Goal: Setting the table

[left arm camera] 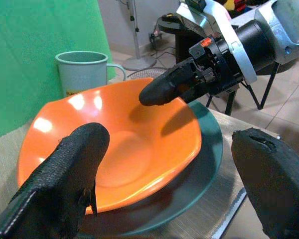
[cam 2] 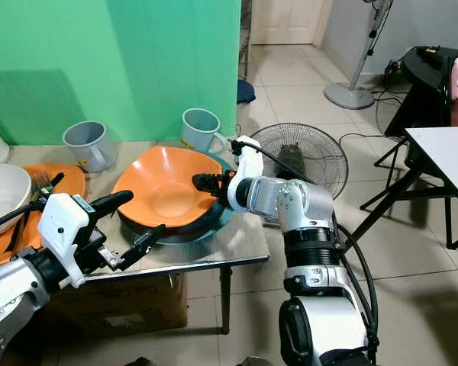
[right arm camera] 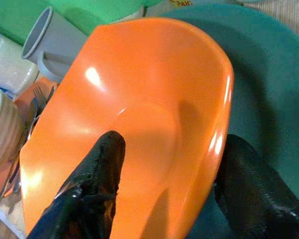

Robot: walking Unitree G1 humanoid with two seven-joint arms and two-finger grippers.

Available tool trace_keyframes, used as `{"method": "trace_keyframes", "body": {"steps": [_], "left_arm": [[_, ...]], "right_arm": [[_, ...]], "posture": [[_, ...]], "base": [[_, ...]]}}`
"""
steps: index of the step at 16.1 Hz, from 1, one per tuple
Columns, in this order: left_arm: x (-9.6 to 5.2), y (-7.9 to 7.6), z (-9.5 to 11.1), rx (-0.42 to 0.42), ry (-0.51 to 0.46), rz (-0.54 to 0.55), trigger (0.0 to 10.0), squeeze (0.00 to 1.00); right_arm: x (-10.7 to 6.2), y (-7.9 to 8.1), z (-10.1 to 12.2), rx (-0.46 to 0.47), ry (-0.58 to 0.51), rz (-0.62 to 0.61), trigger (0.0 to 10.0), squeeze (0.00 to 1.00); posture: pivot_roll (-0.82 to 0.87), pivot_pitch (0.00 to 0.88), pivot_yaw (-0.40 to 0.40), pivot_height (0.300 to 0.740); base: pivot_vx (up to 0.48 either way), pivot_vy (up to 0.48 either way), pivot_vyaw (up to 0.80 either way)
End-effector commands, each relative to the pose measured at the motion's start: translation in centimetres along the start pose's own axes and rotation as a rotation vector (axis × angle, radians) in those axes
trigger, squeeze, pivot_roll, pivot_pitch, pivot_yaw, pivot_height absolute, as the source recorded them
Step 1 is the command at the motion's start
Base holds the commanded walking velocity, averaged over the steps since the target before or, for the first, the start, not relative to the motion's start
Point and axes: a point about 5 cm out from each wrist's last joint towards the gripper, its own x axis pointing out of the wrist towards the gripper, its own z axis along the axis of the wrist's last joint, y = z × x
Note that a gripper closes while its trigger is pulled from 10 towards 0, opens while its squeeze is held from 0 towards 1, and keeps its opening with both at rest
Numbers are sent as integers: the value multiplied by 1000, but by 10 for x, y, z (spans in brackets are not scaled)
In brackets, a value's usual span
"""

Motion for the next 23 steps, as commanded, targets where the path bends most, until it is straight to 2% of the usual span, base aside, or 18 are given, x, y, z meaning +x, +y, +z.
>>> {"method": "trace_keyframes", "body": {"steps": [1,14,19,23], "left_arm": [[-2,-1,-1,-6,12,-13,10000,0],[-2,-2,-2,-8,18,-21,10000,0],[-2,-2,1,-12,8,-22,10000,0],[-4,-5,10,-40,-42,-14,10000,0]], "right_arm": [[0,2,2,16,16,-3,0,0],[5,6,-3,26,30,-4,0,0],[1,9,0,124,5,48,0,0],[-15,11,12,212,-77,124,0,0]], "posture": [[-21,32,-8,740],[-21,34,-5,740],[-23,31,4,740],[-27,29,13,740]], "base": [[0,0,0],[0,0,0],[0,0,0],[0,0,0]]}}
